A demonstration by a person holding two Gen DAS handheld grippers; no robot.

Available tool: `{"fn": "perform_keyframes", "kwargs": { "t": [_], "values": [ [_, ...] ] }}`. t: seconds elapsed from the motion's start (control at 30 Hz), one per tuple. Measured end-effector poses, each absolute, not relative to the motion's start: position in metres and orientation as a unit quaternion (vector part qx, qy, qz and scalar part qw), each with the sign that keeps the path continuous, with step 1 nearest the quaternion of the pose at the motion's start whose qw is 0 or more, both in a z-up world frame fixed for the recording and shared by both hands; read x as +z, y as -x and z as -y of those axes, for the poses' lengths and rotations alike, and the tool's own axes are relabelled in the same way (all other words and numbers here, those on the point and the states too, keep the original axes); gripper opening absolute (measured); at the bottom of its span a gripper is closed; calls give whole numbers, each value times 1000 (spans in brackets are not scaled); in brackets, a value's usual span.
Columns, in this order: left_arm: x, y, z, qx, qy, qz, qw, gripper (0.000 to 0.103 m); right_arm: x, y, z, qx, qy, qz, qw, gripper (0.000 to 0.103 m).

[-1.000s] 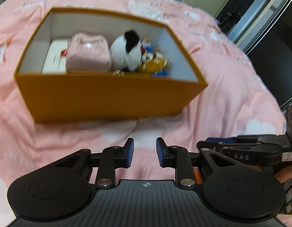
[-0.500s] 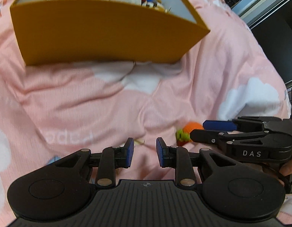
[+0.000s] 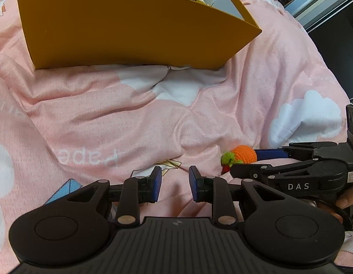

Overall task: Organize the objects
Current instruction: 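Grasp the orange crocheted ball with the left gripper while the right gripper grasps the yellow tape measure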

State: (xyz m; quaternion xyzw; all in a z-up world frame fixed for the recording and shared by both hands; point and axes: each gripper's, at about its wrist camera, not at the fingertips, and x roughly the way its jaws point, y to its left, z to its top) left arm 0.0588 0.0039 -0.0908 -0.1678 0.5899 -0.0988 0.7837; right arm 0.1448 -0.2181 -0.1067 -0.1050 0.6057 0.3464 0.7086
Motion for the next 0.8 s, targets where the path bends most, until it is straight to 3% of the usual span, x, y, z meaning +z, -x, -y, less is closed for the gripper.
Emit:
{"fn": "perform_keyframes", "kwargs": {
  "t": [0.43, 0.63, 0.8],
  "values": [
    [-91, -58, -6, -98, 169, -589, 785, 29, -101, -135, 197, 395, 218, -597, 663, 68],
    [-90, -57, -12, -99, 181, -574, 792, 27, -102, -136, 196, 402, 202, -584, 675, 35],
    [-93, -60, -14, -103, 190, -573, 790, 21, -94, -137, 192, 412, 195, -552, 698, 27]
  ]
}}
